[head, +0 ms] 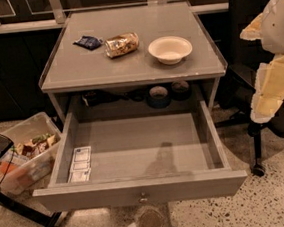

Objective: Place orange can into top drawer

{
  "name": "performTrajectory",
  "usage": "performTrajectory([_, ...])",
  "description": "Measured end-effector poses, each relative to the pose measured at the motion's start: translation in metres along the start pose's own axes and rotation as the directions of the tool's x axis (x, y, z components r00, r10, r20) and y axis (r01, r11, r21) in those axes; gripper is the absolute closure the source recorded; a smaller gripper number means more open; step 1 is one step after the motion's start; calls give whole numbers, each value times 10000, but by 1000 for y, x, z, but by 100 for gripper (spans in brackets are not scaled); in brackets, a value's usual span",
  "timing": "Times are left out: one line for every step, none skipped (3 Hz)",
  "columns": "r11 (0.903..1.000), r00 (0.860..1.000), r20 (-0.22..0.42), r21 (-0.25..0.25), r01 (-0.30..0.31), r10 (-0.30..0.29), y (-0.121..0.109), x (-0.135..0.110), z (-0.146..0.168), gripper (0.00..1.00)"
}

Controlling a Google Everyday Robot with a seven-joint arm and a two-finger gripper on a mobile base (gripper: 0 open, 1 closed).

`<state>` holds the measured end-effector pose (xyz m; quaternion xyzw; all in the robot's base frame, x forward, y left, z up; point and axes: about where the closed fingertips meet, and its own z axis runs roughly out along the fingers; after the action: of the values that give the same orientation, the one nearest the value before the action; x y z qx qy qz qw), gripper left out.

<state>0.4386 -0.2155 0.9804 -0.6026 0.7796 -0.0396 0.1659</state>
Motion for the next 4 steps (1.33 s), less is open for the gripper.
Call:
performTrajectory([10000, 10000, 0, 0, -1, 1, 0, 0, 0, 0])
performTrajectory([9999, 9999, 53, -61, -97, 98, -12, -8, 4, 0])
performTrajectory([9999, 9980, 603, -28, -167, 169, -43, -44, 24, 0])
performTrajectory([9993, 9877, 1519, -130, -355, 370, -70, -101, 61, 0])
